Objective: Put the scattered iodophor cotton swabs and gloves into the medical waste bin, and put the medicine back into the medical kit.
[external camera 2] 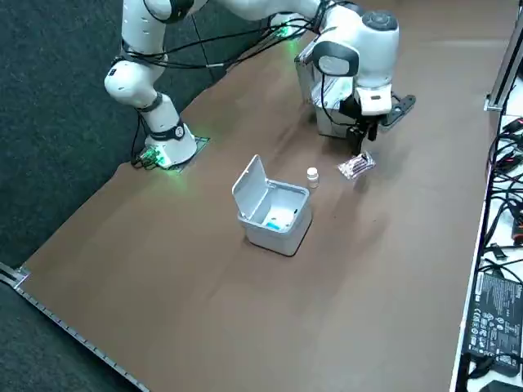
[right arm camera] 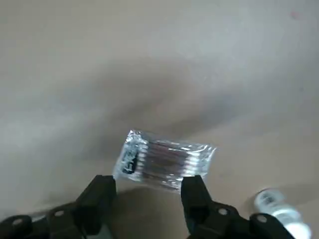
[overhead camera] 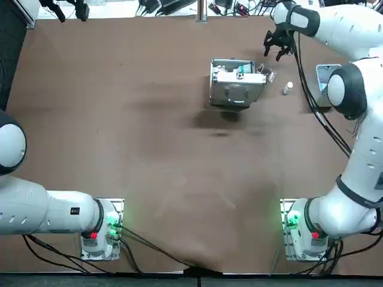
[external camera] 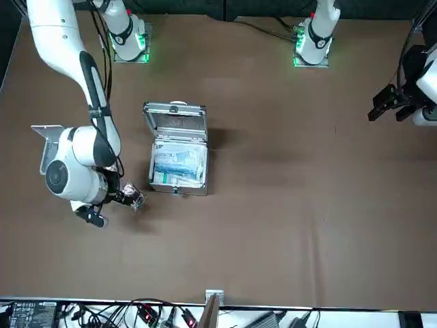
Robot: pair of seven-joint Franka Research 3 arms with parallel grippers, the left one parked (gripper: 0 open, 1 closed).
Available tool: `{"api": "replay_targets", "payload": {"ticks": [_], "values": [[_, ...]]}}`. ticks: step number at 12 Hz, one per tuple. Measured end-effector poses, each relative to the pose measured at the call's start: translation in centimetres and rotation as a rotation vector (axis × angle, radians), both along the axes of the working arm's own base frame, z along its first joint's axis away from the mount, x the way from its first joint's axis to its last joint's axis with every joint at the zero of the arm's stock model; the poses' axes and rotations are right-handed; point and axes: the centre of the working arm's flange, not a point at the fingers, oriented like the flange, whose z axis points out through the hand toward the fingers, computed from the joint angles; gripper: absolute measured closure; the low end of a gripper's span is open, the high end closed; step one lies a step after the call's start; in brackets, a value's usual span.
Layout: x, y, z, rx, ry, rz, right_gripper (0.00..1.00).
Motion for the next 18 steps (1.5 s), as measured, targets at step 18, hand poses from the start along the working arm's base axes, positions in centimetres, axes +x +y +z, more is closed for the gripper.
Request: {"api": "replay_targets", "payload": {"ticks": [18], "values": [[-1.2,6.5,-6.9,-0.058,0.054,-0.381,0.31]]}}
